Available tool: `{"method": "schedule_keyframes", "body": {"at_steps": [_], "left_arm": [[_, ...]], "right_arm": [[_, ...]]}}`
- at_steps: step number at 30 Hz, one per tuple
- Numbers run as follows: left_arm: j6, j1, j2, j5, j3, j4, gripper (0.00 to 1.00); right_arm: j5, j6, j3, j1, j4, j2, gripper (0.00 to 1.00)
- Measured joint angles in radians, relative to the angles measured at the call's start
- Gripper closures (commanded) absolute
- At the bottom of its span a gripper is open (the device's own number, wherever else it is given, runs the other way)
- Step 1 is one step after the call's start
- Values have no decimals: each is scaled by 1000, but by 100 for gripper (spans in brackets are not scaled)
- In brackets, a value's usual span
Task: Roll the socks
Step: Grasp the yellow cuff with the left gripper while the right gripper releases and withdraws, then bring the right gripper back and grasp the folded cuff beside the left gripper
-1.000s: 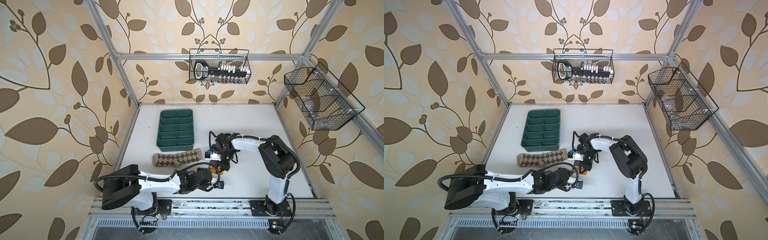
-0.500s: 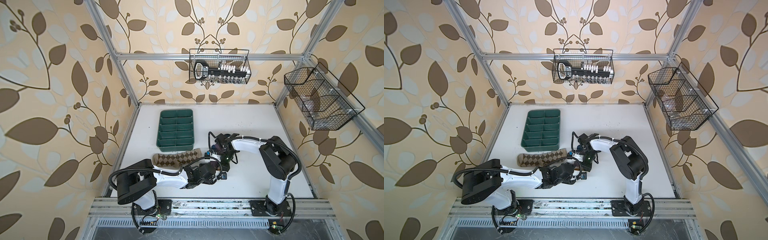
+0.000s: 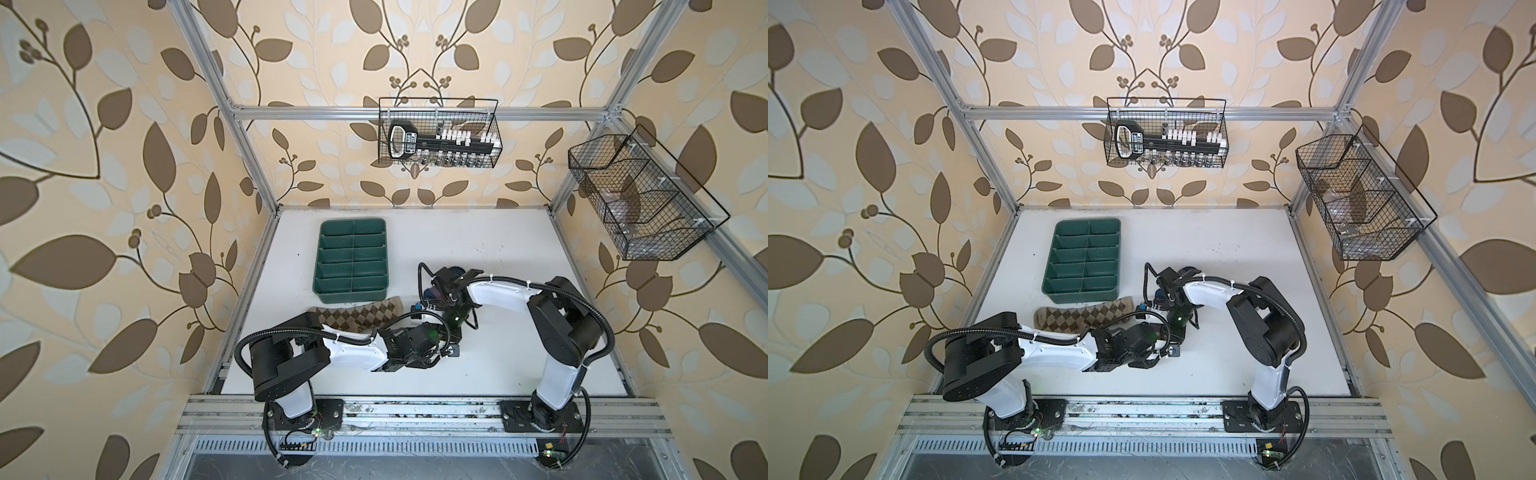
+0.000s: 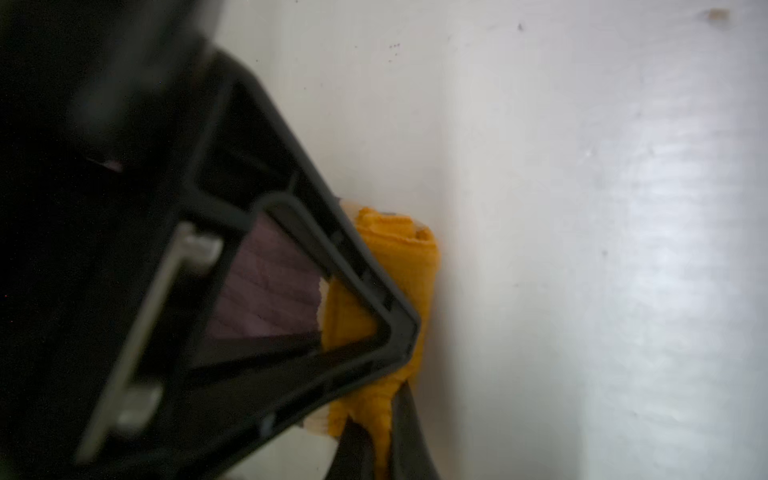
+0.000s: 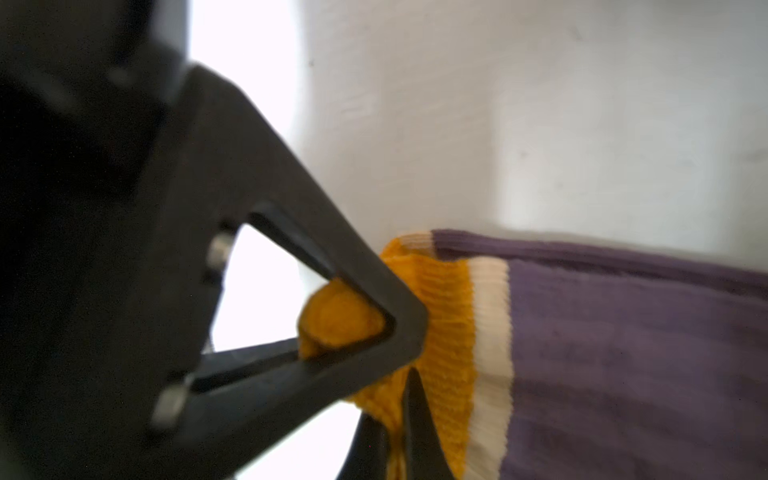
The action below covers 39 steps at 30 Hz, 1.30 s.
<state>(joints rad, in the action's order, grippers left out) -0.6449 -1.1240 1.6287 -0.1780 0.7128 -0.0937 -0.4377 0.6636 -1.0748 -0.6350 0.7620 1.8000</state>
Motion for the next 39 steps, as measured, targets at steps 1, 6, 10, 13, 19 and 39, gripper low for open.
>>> {"method": "schedule_keyframes", "body": {"at_steps": [1,6,10,13,19,39], "left_arm": [[0,4,0,14,6,6,100],[21,55,0,100,72,79,100],[39,94,2,159,106,156,100],[45,105,13,198,121,211,100],[53,138,73,302,216,346,100],[161,301,418,734,665,779,100]], "right_arm": [[21,-9,11,0,-11,-22,88],[135,-50,61,44,-60,-181,85],[216,-95,108,141,-127,-360,84],[287,-150,124,222,-206,-486,85],[455,-332,134,330,-372,-703,87],[861,225,575,-504,-380,-1086,57]]}}
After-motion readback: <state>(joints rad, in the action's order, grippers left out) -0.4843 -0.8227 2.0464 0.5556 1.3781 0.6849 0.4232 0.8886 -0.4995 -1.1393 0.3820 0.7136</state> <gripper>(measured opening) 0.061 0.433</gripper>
